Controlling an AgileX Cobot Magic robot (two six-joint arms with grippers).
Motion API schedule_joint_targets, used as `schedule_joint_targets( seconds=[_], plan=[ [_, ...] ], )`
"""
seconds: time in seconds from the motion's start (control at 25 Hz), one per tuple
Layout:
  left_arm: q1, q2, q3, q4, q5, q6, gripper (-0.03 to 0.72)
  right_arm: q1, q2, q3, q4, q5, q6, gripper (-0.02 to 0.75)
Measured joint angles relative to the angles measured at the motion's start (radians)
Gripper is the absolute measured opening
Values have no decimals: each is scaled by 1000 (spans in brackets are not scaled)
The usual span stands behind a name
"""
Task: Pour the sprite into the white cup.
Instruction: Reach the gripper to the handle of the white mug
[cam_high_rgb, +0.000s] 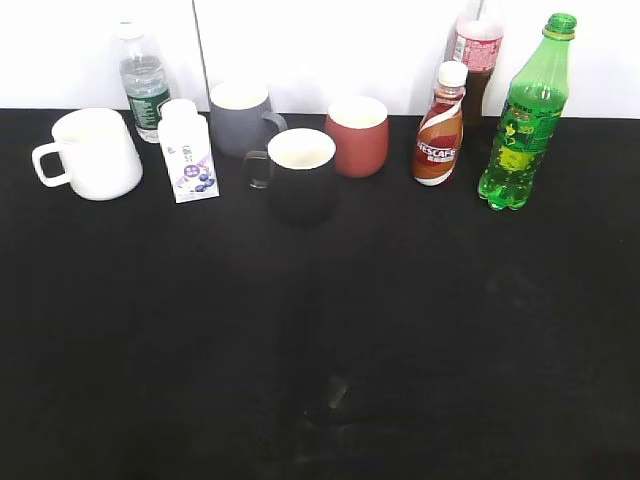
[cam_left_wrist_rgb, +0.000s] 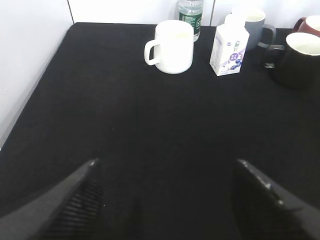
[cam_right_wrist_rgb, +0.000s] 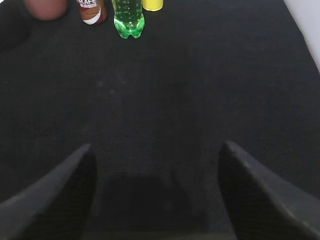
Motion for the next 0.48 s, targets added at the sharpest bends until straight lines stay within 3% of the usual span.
schedule_joint_targets(
  seconds=[0.36,0.48],
  plan=[
    [0,0,-6,0,-7,0,571,0,0,0,0,0,0,565],
    [0,44,-33,8,-298,0,568,0,0,0,0,0,0,565]
  ],
)
